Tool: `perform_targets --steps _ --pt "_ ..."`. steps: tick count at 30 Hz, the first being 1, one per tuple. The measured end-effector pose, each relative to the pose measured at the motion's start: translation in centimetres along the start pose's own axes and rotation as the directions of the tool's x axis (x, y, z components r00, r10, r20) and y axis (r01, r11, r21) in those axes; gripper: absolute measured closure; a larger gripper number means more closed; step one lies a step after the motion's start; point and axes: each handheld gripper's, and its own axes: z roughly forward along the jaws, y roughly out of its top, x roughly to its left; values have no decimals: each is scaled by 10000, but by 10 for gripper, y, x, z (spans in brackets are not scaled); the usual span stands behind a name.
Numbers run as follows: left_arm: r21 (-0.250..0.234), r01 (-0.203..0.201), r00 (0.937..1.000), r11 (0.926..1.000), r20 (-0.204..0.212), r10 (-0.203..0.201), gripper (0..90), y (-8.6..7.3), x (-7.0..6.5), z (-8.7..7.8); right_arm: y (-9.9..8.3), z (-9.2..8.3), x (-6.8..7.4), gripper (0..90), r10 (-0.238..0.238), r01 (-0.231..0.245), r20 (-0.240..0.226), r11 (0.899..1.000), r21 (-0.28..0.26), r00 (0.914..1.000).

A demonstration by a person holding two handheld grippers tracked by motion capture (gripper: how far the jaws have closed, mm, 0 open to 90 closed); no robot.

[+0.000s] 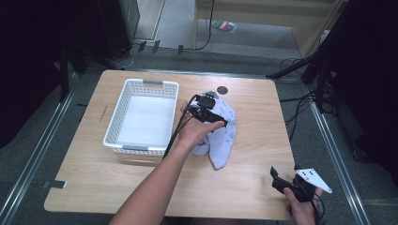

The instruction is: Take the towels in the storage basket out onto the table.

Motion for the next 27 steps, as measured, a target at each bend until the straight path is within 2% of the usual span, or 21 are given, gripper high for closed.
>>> perform_targets --steps 3,10,13,14,20,22,27 --pt "-3 -113 9999 9999 32 113 24 -1 3 -3 0 0 0 86 -6 6 3 10000 5 10000" --pt "-317 128 9999 9994 -50 -129 23 -2 13 -15 0 0 0 86 8 -8 19 10000 -3 10000" --pt "-294 135 9998 9995 -115 -139 23 -2 17 -18 0 0 0 86 12 -12 24 10000 -3 10000" --pt "-365 166 9996 9992 -224 -175 23 -3 24 -24 0 0 0 86 27 -27 22 10000 11 10000" --pt "-594 337 9987 9977 -363 -358 23 -7 40 -35 0 0 0 86 -29 29 31 10000 31 10000" --pt "-738 523 9977 9959 -395 -553 23 -10 53 -43 0 1 0 86 -31 31 40 10000 27 10000" --pt "-879 743 9950 9933 -606 -798 23 -18 75 -53 0 1 1 86 -25 25 73 10000 32 10000"
